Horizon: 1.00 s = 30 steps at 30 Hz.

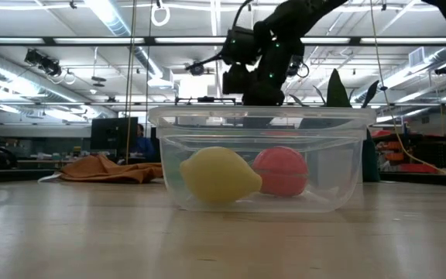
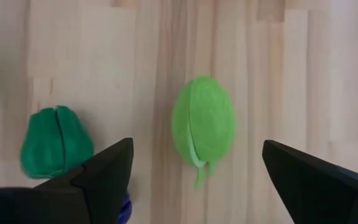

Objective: Pick and placing Produce into tupperware
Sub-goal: Put the melon into the transparent bin

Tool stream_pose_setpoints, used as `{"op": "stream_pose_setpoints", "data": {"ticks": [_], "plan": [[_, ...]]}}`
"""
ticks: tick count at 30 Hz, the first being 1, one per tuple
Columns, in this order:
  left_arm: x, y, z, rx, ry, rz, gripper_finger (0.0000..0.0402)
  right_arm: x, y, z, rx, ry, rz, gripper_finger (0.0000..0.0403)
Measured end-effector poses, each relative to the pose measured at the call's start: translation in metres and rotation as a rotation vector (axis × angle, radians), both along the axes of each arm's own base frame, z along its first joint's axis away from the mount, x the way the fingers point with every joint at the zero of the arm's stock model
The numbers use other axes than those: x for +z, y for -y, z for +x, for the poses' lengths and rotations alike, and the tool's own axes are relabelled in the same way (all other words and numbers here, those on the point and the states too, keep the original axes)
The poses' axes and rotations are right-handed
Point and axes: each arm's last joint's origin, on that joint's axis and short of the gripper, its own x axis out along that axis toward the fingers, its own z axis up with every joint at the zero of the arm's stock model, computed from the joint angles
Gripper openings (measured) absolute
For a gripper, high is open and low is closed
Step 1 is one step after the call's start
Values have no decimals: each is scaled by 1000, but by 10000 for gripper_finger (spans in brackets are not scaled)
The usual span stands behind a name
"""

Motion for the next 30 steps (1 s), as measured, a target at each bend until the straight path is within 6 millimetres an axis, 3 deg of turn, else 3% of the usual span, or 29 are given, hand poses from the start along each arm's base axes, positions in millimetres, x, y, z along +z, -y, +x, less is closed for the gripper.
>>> {"op": "stream_pose_setpoints", "data": {"ticks": [10,30], "plan": [[5,0,-7,14,31,22,183,-23,5,10,-40,-36,-77,318],[6,0,-7,10,31,47,176,-52,5,21,-70,-58,-23,308]]}}
